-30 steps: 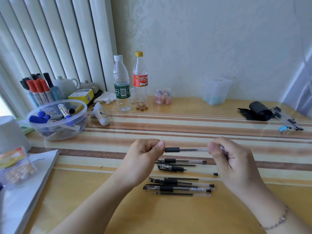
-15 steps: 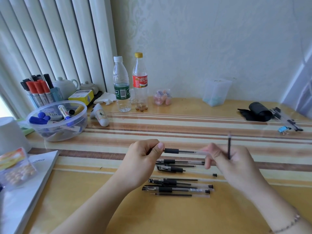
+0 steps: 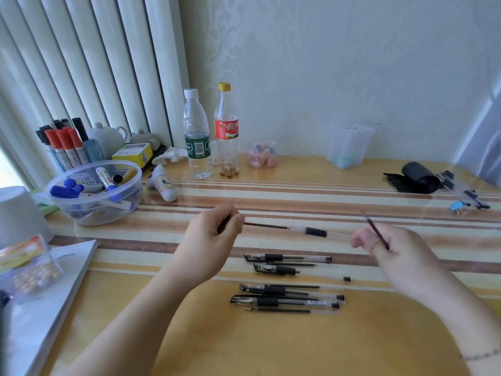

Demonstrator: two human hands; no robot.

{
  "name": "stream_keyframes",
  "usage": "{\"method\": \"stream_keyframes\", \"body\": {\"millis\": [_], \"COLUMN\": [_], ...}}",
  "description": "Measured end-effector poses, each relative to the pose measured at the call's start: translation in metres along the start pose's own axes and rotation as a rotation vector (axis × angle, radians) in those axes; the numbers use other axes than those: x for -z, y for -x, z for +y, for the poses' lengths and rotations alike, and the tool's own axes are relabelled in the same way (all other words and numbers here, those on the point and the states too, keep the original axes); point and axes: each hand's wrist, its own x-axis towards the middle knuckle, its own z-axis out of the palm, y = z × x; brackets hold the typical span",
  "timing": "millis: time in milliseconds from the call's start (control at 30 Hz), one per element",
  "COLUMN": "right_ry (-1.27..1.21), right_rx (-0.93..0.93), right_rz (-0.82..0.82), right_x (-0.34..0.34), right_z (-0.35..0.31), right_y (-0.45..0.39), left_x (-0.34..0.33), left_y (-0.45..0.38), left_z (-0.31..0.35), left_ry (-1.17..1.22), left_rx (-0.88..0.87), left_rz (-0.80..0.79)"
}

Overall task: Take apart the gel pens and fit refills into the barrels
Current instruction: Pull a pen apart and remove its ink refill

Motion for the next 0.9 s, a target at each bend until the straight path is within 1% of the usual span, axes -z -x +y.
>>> {"method": "stream_keyframes", "body": {"millis": [67,167,233,300,333,433,567,633,733,800,900], "right_ry": [-0.091,-0.17,-0.24,-0.369,-0.391,-0.343,-0.343,-0.34,-0.34,-0.316,-0.266], "right_rx": [-0.077,-0.111,-0.062,-0.011,0.013,0.067,0.05,0.086,0.117,0.109,0.071], "right_rz": [0.025,-0.082,-0.116,-0.104,-0.089,-0.081,-0.164,-0.17,-0.242,-0.331,-0.582], "right_x": [0.005,0.001,-0.004,-0.009,-0.011,-0.012,-0.009,-0.009,-0.007,-0.002,0.002], "right_z": [0.007,0.005,-0.005,-0.014,-0.016,-0.021,-0.026,-0.027,-0.025,-0.026,-0.033], "right_y": [-0.003,-0.002,0.001,0.003,0.004,0.006,0.01,0.012,0.013,0.016,0.025], "left_x": [0.001,-0.006,-0.011,-0.015,-0.017,-0.018,-0.012,-0.009,0.0,0.01,0.02], "left_y": [-0.001,0.002,0.006,0.009,0.011,0.012,0.009,0.008,0.004,-0.002,-0.01], "left_z": [-0.001,0.002,0.004,0.005,0.005,0.006,0.005,0.004,0.001,-0.003,-0.012], "left_ry": [0.009,0.017,0.034,0.047,0.044,0.04,0.036,0.043,0.086,0.141,0.329], "left_rx": [-0.001,-0.048,-0.069,-0.099,-0.115,-0.135,-0.154,-0.16,-0.144,-0.117,0.034], "left_rz": [0.049,0.027,-0.017,-0.072,-0.096,-0.122,-0.131,-0.168,-0.237,-0.182,0.041]}}
